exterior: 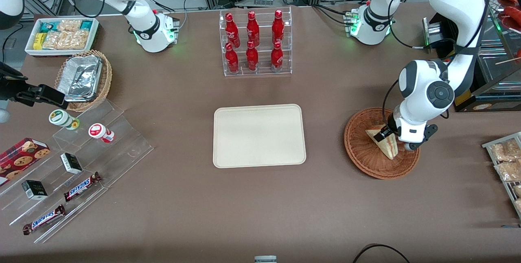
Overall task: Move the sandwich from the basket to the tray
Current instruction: 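Lower the open left gripper onto the wrapped sandwich in the basket, then close the left gripper on the sandwich's wrapped edge, then lift the sandwich and carry it with the left gripper over the tray, then lower the sandwich onto the tray and open the left gripper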
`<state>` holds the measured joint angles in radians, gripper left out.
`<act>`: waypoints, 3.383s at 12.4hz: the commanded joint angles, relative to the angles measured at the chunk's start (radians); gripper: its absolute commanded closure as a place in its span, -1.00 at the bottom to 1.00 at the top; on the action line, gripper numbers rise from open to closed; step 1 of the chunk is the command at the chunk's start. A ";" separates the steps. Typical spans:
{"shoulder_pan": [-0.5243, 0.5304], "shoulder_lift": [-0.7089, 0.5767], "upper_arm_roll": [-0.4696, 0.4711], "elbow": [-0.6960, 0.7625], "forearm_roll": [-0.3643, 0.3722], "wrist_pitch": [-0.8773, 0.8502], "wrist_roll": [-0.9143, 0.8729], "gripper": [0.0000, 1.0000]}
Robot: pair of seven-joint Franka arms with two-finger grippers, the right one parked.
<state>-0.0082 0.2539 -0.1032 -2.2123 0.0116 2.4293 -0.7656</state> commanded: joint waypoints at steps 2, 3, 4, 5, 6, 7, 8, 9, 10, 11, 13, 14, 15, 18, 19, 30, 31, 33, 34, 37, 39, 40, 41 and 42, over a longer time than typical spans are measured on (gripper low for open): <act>0.004 -0.015 -0.003 -0.024 0.001 0.008 -0.017 1.00; 0.004 -0.016 -0.003 -0.024 0.001 0.005 -0.012 1.00; 0.004 -0.018 -0.003 -0.023 0.002 -0.004 -0.009 1.00; 0.004 -0.024 -0.003 -0.021 0.002 -0.015 -0.004 1.00; 0.002 -0.031 -0.003 -0.011 0.002 -0.039 -0.003 1.00; 0.001 -0.044 -0.004 0.015 0.004 -0.076 0.015 1.00; -0.006 -0.045 -0.007 0.067 0.002 -0.151 0.050 1.00; -0.009 -0.042 -0.010 0.124 0.002 -0.242 0.075 1.00; -0.013 -0.033 -0.015 0.187 -0.001 -0.319 0.094 1.00; -0.034 -0.025 -0.023 0.227 -0.004 -0.363 0.118 1.00; -0.044 -0.012 -0.058 0.264 -0.010 -0.375 0.146 1.00; -0.042 -0.007 -0.088 0.269 -0.010 -0.372 0.147 1.00; -0.044 0.004 -0.111 0.272 -0.009 -0.371 0.150 1.00; -0.044 0.051 -0.222 0.307 -0.007 -0.377 0.154 1.00; -0.045 0.079 -0.268 0.324 0.001 -0.375 0.143 1.00; -0.392 0.413 -0.311 0.686 0.128 -0.374 -0.202 1.00; -0.409 0.435 -0.309 0.719 0.128 -0.374 -0.219 1.00; -0.426 0.481 -0.309 0.769 0.125 -0.372 -0.254 1.00; -0.453 0.504 -0.308 0.804 0.126 -0.372 -0.273 1.00; -0.496 0.536 -0.276 0.848 0.128 -0.372 -0.310 1.00; -0.553 0.542 -0.210 0.862 0.126 -0.366 -0.333 1.00; -0.564 0.551 -0.193 0.867 0.125 -0.365 -0.336 1.00; -0.567 0.557 -0.191 0.876 0.126 -0.365 -0.337 1.00; -0.567 0.564 -0.190 0.879 0.126 -0.365 -0.337 1.00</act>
<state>-0.5530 0.7904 -0.3114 -1.3805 0.1223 2.0759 -1.0746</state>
